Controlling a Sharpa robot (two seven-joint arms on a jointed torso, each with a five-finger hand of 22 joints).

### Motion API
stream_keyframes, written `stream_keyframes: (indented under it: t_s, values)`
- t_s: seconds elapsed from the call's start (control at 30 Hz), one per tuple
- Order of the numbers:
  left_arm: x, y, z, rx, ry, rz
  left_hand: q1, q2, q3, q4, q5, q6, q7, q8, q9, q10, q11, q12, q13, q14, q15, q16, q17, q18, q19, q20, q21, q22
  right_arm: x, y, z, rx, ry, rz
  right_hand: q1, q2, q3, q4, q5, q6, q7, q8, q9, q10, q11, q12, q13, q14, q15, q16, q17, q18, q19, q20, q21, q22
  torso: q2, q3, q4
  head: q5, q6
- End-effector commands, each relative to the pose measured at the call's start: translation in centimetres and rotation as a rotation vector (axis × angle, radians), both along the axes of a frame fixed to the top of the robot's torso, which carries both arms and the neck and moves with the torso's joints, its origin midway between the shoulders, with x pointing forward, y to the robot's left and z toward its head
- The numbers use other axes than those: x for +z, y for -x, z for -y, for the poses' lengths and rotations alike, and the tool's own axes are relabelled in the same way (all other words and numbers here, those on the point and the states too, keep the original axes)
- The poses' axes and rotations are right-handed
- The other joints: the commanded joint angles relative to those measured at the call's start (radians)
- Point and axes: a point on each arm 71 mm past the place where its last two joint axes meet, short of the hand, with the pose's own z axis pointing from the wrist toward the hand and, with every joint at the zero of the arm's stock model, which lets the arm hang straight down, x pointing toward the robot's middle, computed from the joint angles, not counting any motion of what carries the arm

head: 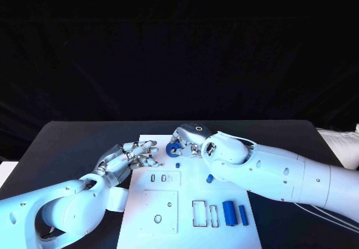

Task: Assemble the parts on the task board

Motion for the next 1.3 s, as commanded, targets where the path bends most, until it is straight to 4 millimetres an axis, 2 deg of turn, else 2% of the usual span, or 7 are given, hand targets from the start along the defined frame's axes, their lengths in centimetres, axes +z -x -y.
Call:
stream_keyframes:
  t_s: [0.03,0.33,0.47,0.57,0.8,0.93,1.3]
  values:
    - [0.2,0.0,0.2,-0.02,0.015,0.006,-0.007,0.006,0.001,-0.006,-0.006,-0.002,0.004,-0.003,0.0,-0.006,-0.001,-0.006,0.001,-0.004,0.0,0.006,0.001,0.009,-0.004,0.001,0.005,0.001,-0.3,0.1,0.0,-0.012,0.03,-0.001,-0.013,-0.02,-0.009,0.008,-0.011,-0.025,0.007,-0.016,-0.011,0.061,0.01,-0.009,0.204,0.092,0.009,0.002,0.192,-0.007,0.105,0.012,0.004,0.263,0.0,-0.0002,0.0003,-0.001,0.0]
    - [0.2,0.1,0.2,-0.022,0.015,0.004,-0.008,0.006,0.001,-0.007,-0.006,-0.003,0.004,-0.003,0.0,-0.006,0.0,-0.006,0.001,-0.004,0.0,0.006,0.002,0.009,-0.004,0.001,0.006,0.001,-0.4,0.0,0.0,-0.013,0.029,-0.007,-0.107,-0.057,-0.063,0.108,-0.044,-0.086,0.024,-0.04,-0.027,0.048,0.028,-0.035,0.19,0.092,0.025,0.003,0.195,-0.007,0.105,0.028,0.004,0.263,0.0,-0.0003,-0.0005,-0.001,0.001]
    - [0.1,0.1,0.2,-0.022,0.015,0.003,-0.008,0.006,0.001,-0.007,-0.006,-0.004,0.004,-0.004,0.0,-0.006,0.0,-0.006,0.001,-0.005,0.0,0.007,0.003,0.009,-0.005,0.001,0.006,0.001,-0.6,0.0,0.0,-0.017,0.045,-0.033,-0.156,-0.034,-0.151,0.158,-0.018,-0.087,0.026,-0.037,-0.029,0.048,0.03,-0.037,0.191,0.093,0.028,0.005,0.199,-0.007,0.105,0.033,0.004,0.263,0.0,-0.0004,0.0003,-0.002,0.001]
    - [0.1,0.1,0.2,-0.022,0.014,0.003,-0.008,0.006,0.001,-0.008,-0.006,-0.005,0.005,-0.005,-0.001,-0.008,0.0,-0.007,0.001,-0.006,0.0,0.007,0.005,0.009,-0.005,0.001,0.006,0.001,-0.8,-0.1,0.1,-0.025,0.06,-0.055,-0.217,-0.011,-0.207,0.158,0.044,-0.084,0.025,-0.037,-0.029,0.05,0.03,-0.033,0.194,0.094,0.028,0.007,0.204,-0.007,0.105,0.033,0.004,0.263,0.0,-0.0003,0.0006,-0.002,0.0]
    - [0.1,0.1,0.2,-0.023,0.014,0.002,-0.008,0.006,0.001,-0.008,-0.006,-0.005,0.005,-0.005,-0.001,-0.008,0.0,-0.007,0.001,-0.006,0.0,0.007,0.005,0.009,-0.005,0.001,0.006,0.001,-0.8,-0.3,0.6,-0.05,0.05,-0.051,-0.232,0.01,-0.246,0.157,0.058,-0.083,0.025,-0.037,-0.029,0.051,0.03,-0.031,0.196,0.094,0.028,0.009,0.208,-0.007,0.105,0.033,0.004,0.263,0.001,-0.0003,0.0005,-0.002,0.0]
    - [0.1,0.0,0.1,-0.022,0.013,0.001,-0.009,0.006,0.001,-0.009,-0.006,-0.007,0.005,-0.006,-0.001,-0.009,0.001,-0.008,0.001,-0.007,0.001,0.007,0.006,0.009,-0.006,0.002,0.007,0.002,0.0,0.0,1.2,-0.043,-0.057,0.037,-0.193,0.042,-0.248,0.149,0.088,-0.081,0.024,-0.037,-0.03,0.056,0.029,-0.022,0.202,0.095,0.027,0.01,0.211,-0.007,0.105,0.032,0.004,0.263,0.0,0.0005,-0.0002,-0.003,0.003]
    - [0.1,-0.1,-0.5,-0.008,0.007,0.002,-0.007,0.008,0.003,-0.011,-0.006,-0.007,0.006,-0.007,-0.001,-0.01,0.001,-0.008,0.001,-0.008,0.001,0.008,0.008,0.009,-0.007,0.002,0.008,0.002,2.0,1.7,6.9,0.051,-0.326,0.082,-0.065,0.052,-0.231,0.109,0.082,-0.085,0.026,-0.038,-0.032,0.056,0.03,-0.024,0.203,0.095,0.028,0.01,0.212,-0.007,0.105,0.033,0.004,0.263,-0.005,0.0035,-0.0143,-0.005,0.013]
